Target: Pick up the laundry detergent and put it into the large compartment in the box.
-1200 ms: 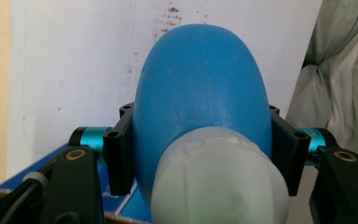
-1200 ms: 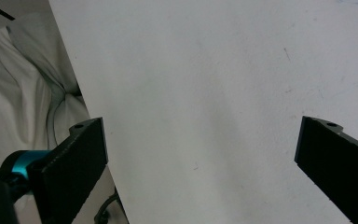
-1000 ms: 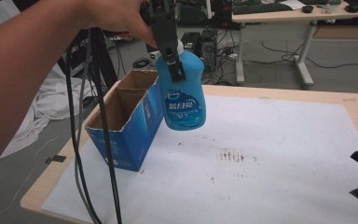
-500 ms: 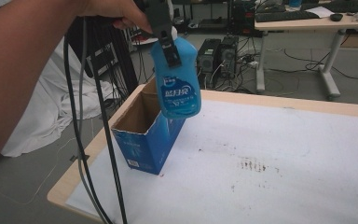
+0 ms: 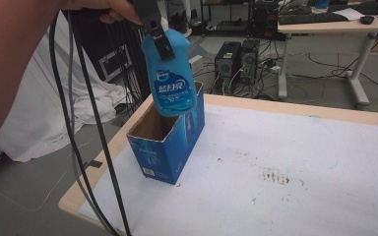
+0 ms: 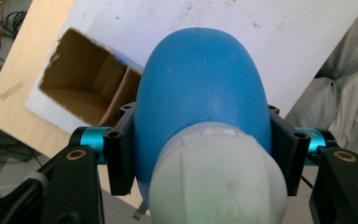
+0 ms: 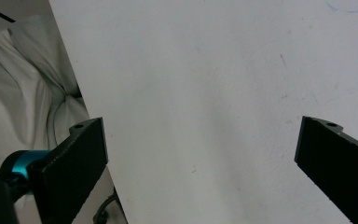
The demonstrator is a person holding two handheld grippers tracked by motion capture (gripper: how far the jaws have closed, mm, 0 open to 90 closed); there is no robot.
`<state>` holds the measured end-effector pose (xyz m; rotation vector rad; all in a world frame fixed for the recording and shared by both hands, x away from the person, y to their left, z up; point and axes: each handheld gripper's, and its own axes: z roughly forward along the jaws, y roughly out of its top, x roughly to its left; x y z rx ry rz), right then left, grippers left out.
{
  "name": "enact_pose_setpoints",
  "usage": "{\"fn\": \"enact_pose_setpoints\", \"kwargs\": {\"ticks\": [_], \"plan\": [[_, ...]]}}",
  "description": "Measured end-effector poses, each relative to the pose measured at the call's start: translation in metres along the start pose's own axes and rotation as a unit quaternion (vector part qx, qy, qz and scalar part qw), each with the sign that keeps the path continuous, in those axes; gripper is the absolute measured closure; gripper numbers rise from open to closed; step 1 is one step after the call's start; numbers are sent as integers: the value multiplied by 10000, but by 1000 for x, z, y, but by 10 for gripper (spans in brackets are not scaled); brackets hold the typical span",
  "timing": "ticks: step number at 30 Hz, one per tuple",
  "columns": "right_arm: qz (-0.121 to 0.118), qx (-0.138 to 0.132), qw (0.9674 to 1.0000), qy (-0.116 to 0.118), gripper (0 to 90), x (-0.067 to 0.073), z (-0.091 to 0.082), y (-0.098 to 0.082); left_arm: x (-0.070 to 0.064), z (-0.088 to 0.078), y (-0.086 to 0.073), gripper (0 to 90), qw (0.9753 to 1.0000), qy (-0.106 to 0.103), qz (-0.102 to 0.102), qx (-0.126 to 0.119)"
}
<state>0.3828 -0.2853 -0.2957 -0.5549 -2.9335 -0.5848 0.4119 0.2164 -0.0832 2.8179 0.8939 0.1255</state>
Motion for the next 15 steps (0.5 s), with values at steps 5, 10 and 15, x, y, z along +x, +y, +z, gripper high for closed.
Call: {"fn": "enact_pose_setpoints", "kwargs": {"ticks": [5,10,15], "plan": [[15,-1,10000,-12,15,0,0,0,7,1,-14,378,9999,87,-125,30],[12,18,10000,-11,15,1,1,3,12,6,-25,377,9996,155,-230,54],[16,21,10000,-5,15,0,2,3,16,12,-35,378,9993,221,-299,26]]}}
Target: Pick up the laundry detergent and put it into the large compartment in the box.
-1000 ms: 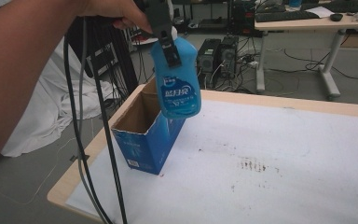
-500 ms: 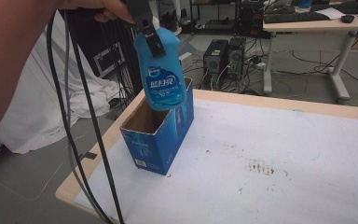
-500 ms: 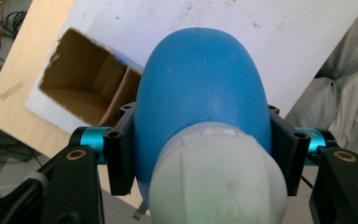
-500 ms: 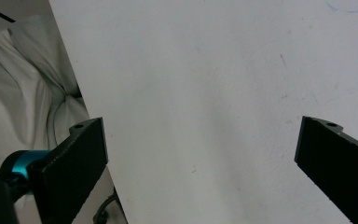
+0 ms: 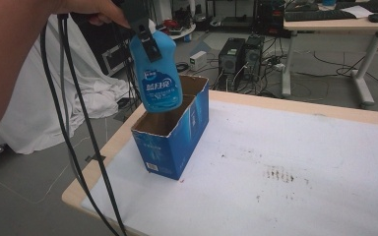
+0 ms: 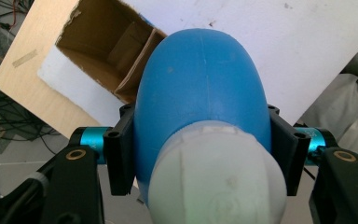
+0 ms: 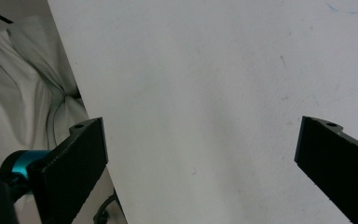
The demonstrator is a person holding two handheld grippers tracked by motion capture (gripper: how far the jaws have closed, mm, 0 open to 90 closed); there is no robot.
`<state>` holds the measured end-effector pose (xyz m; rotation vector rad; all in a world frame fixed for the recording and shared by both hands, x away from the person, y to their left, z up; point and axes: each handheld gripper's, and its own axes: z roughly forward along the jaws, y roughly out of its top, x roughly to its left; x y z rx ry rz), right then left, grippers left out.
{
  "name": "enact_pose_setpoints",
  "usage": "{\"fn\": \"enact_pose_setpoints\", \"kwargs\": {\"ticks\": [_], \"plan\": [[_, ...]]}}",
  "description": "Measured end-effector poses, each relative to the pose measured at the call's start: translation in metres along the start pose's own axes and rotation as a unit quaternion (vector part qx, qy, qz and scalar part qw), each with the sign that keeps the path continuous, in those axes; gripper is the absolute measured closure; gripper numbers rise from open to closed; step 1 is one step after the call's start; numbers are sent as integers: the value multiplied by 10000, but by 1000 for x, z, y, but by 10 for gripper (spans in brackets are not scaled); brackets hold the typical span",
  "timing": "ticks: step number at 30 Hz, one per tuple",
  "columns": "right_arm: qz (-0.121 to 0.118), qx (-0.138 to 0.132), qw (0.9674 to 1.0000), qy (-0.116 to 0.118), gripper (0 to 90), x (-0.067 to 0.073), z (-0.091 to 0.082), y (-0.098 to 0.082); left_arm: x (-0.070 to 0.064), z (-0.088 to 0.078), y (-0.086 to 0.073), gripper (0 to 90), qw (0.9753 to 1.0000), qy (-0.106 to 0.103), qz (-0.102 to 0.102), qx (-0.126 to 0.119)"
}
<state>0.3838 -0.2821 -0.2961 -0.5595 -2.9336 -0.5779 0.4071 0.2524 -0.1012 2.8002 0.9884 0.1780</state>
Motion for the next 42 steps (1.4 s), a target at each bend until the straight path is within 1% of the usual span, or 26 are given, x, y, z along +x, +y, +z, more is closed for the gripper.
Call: {"fn": "enact_pose_setpoints", "kwargs": {"ticks": [7,11,14,17,23,28,38,42], "plan": [[17,7,10000,-13,15,0,0,1,3,10,-5,378,10000,-28,-6,-4],[24,20,10000,-18,15,0,0,1,5,21,-6,378,10000,-64,4,46],[27,19,10000,-24,15,0,0,1,6,30,-7,378,9999,-87,4,93],[37,32,10000,-18,15,-1,0,1,7,41,-8,378,9999,-110,-2,88],[19,32,10000,-4,15,-1,1,1,9,67,-10,378,9998,-158,31,146],[76,47,10000,-17,15,-1,1,0,9,88,-13,378,9997,-157,48,162],[12,52,10000,13,15,-2,2,2,10,118,-16,377,9996,-195,104,196],[44,53,10000,15,15,-3,2,1,10,129,-18,377,9994,-210,117,232]]}}
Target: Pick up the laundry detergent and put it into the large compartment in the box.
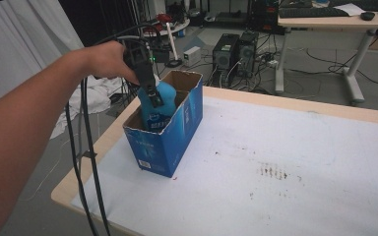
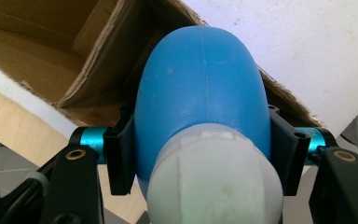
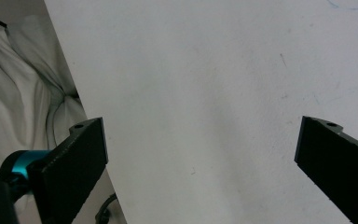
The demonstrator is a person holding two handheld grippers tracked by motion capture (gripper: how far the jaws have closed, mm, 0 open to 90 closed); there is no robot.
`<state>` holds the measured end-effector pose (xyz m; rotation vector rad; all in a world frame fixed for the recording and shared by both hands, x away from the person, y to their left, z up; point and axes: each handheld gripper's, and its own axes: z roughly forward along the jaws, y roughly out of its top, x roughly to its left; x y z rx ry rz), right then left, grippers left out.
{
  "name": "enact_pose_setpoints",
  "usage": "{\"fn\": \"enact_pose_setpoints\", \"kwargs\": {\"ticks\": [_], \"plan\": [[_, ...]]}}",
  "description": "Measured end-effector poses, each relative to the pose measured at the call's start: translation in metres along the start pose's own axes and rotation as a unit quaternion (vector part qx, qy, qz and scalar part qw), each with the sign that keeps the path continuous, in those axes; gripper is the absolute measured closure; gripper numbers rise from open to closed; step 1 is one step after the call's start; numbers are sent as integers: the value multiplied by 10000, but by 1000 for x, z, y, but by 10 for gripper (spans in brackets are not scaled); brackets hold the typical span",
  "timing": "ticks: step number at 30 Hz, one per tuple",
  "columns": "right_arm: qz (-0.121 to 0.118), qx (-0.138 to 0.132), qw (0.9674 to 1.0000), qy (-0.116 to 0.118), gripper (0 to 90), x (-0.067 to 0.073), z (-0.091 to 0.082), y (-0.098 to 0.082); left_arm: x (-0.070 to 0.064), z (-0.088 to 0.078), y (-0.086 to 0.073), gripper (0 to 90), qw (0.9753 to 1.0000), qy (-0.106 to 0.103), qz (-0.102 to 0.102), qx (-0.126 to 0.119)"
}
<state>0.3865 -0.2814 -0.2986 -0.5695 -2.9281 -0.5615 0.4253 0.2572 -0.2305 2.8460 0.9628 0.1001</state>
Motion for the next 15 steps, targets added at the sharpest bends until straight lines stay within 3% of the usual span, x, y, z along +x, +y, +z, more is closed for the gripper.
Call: {"fn": "enact_pose_setpoints", "kwargs": {"ticks": [15], "plan": [[22,4,10000,63,15,-1,5,-1,-1,32,-2,377,9999,71,26,75]]}}
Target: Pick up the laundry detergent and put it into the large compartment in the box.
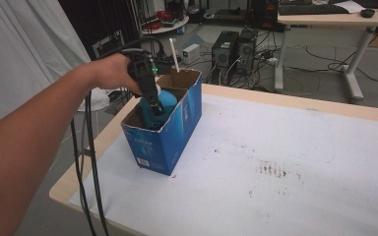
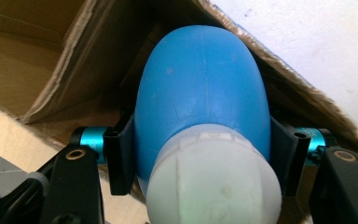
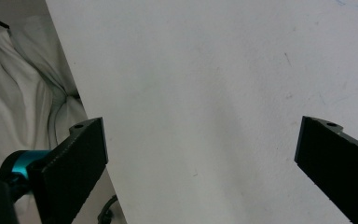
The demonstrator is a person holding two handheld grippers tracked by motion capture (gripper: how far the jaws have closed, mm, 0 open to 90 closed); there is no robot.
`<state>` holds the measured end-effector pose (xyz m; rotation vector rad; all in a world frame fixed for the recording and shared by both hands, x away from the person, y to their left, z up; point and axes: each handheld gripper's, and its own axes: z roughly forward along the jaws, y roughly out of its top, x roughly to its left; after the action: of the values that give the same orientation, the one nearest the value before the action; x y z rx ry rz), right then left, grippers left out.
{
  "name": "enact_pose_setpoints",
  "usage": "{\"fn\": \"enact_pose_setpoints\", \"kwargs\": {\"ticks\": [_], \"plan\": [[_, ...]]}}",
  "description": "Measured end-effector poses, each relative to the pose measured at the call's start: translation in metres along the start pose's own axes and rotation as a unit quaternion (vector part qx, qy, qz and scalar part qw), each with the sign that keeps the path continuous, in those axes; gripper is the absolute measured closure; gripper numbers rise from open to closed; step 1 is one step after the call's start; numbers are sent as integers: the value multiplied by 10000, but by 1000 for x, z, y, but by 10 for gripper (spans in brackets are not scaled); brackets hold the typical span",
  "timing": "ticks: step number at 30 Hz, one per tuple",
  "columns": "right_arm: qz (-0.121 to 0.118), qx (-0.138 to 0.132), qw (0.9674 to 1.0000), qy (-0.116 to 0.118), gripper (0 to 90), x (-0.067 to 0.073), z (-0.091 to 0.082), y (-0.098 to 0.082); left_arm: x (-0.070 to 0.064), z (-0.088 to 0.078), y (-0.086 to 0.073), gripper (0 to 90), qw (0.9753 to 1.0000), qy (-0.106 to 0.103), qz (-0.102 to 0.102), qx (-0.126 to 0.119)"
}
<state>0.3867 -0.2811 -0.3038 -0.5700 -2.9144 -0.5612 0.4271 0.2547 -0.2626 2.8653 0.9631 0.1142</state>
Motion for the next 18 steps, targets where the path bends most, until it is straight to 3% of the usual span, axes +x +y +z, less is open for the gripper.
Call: {"fn": "enact_pose_setpoints", "kwargs": {"ticks": [8,18], "plan": [[23,-19,10000,-5,15,0,-1,-1,0,11,-4,377,10000,-59,17,59],[13,-25,10000,-8,15,1,0,-1,0,15,-7,376,9999,-65,-87,-66]]}}
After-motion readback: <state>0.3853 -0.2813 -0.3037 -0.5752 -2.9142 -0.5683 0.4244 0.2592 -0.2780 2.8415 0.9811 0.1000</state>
